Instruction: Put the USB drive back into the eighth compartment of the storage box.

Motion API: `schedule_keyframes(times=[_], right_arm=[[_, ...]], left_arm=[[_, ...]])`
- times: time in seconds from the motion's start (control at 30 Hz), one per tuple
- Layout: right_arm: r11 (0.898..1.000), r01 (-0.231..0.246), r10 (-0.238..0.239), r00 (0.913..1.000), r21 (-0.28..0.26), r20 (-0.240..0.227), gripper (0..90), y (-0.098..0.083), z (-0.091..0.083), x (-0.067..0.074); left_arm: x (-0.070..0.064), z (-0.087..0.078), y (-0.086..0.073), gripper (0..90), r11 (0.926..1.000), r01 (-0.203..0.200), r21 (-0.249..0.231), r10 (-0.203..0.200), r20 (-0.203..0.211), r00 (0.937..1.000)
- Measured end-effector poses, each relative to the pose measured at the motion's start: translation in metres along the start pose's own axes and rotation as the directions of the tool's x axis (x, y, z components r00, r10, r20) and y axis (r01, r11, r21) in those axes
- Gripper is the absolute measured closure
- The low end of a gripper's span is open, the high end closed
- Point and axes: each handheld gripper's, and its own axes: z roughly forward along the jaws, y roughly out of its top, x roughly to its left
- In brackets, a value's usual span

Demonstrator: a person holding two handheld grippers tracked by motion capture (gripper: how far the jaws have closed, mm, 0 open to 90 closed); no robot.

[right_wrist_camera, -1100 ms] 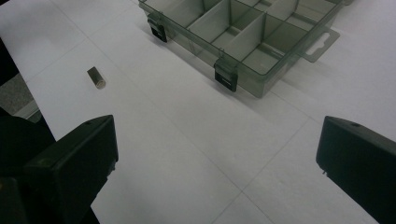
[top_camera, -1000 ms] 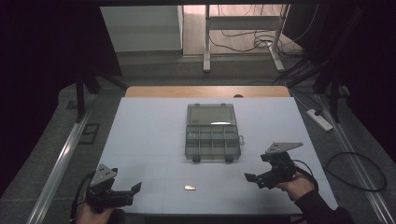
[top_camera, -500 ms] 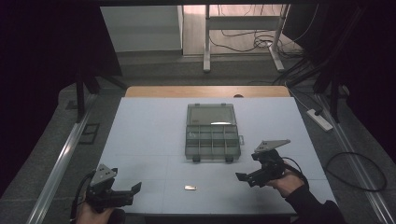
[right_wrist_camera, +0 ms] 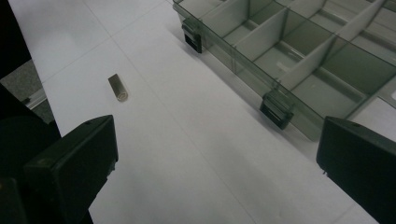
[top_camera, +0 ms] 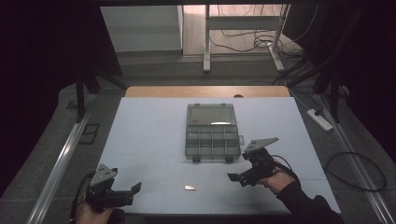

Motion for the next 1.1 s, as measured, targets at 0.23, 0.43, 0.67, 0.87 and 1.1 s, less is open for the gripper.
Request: schedule_keyframes(times=[0.23, 0.43, 0.67, 0.87, 1.1], right_arm=[[1.0, 0.008, -0.008, 0.9997, -0.007, -0.022, 0.0, 0.005, 0.007, 0.004], [0.999, 0.031, -0.03, 0.9992, 0.012, -0.026, 0.0, 0.008, 0.015, 0.007], [0.997, 0.057, -0.056, 0.998, 0.044, -0.03, 0.0, 0.014, 0.028, 0.013], [0.996, 0.075, -0.072, 0.996, 0.048, -0.052, 0.0, 0.019, 0.036, 0.017], [0.994, 0.082, -0.077, 0.9946, 0.068, -0.07, 0.0, 0.025, 0.047, 0.022]], left_arm=[[0.0, 0.0, 0.0, 1.5, 1.0, -0.002, 0.002, 0.002, 0.0, 1.0], [0.0, 0.0, 0.0, 1.5, 1.0, -0.002, 0.002, 0.002, 0.002, 1.0], [0.0, 0.0, 0.0, 1.2, 1.0, 0.003, 0.001, -0.003, 0.002, 1.0], [0.001, 0.0, 0.0, 0.9, 1.0, 0.005, 0.002, -0.005, 0.001, 1.0], [0.001, 0.0, 0.0, 0.5, 0.9999, 0.012, -0.002, -0.012, 0.001, 0.9999]])
